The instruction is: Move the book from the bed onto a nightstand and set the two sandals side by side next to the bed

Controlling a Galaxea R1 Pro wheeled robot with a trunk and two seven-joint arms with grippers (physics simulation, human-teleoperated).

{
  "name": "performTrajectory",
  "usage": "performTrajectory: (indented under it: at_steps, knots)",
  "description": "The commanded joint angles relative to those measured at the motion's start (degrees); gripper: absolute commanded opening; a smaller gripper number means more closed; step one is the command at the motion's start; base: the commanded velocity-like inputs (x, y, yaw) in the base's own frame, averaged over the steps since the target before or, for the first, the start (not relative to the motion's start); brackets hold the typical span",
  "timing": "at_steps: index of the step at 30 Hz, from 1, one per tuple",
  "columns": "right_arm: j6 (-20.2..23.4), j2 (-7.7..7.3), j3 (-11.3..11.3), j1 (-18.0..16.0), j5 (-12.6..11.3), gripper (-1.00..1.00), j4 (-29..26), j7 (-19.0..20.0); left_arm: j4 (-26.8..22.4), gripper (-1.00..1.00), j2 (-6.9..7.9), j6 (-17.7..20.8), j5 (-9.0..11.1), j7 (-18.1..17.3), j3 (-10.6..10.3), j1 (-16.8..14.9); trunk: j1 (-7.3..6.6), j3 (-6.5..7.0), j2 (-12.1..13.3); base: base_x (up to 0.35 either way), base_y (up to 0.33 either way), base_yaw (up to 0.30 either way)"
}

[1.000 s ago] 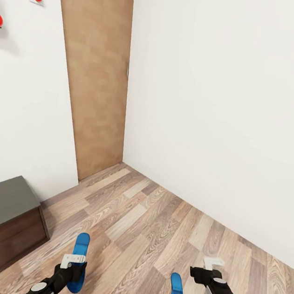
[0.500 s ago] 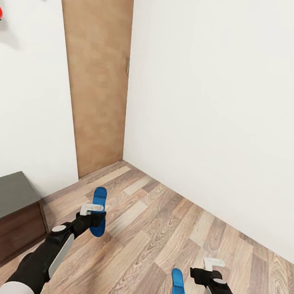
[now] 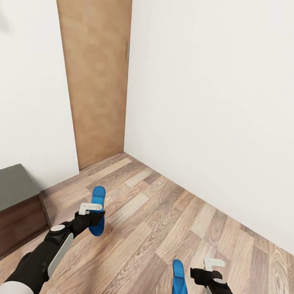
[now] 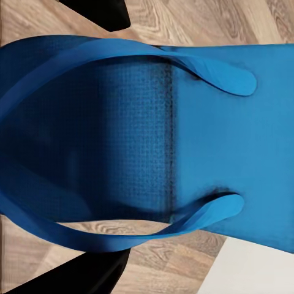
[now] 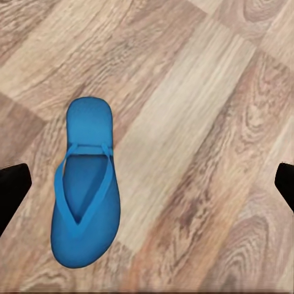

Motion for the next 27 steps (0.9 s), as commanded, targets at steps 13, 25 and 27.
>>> performTrajectory:
  at_steps: [13,25,27]
  knots:
    - [0.37,0.01,0.09,0.0,-0.04,1.0,-0.09,-0.2,-0.07,-1.0,0.25,0.76,3.43,-1.46,0.88,-0.02,0.32,-2.94,-0.2,0.0,0.0,0.0]
    - [0.37,0.03,0.13,0.0,-0.04,1.0,-0.12,-0.15,-0.41,-1.0,8.13,14.21,27.41,-19.91,3.2,-0.02,0.63,-5.6,-0.36,0.0,0.0,0.0]
    - [0.37,0.02,0.13,0.0,-0.04,1.0,-0.13,-0.13,-0.42,-1.0,8.26,16.26,27.84,-23.51,3.21,-0.02,0.68,-6.04,-0.39,0.0,0.0,0.0]
